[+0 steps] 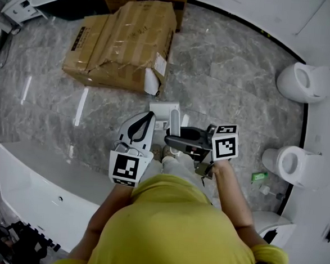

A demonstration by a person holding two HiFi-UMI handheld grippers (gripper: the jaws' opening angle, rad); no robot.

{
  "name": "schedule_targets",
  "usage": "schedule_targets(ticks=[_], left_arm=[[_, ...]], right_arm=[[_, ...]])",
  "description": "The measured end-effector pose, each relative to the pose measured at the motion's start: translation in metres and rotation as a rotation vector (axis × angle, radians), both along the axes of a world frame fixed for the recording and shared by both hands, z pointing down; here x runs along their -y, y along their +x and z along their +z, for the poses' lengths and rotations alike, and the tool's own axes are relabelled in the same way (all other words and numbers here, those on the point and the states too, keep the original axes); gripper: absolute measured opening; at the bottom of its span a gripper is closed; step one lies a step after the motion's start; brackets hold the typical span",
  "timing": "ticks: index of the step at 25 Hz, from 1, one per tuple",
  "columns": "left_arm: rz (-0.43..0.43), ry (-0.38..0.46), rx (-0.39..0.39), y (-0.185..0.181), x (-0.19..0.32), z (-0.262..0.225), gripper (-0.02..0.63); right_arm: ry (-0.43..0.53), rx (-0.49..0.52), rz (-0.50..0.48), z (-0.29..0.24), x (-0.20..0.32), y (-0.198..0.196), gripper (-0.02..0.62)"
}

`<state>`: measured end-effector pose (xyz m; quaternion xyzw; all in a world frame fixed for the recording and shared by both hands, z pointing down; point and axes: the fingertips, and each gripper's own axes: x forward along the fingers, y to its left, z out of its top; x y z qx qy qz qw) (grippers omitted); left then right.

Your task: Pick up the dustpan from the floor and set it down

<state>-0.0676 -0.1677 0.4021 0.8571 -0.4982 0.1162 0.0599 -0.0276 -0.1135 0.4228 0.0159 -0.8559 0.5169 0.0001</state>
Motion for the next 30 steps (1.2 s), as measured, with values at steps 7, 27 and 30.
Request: schedule_targets(ticks=[7,27,30], left_arm=[[-0.006,0.002,0.003,-0.004,-0.006,-0.001,-0.002],[-0.020,-0.015,0.005,-0.014,-0.004,0.004,-0.002],[-0.025,-0.026,0.006,-0.016,0.000,0.007,-0.002]], right_arm=[[0.026,0.020,0.003,-0.019,0.001,0.001,0.167],[0.001,-0.034,-0.010,0.001,0.008,-0.001,0.175],[-0.011,-0.049,-0.011,0.014,0.016,-0.002,0.173]])
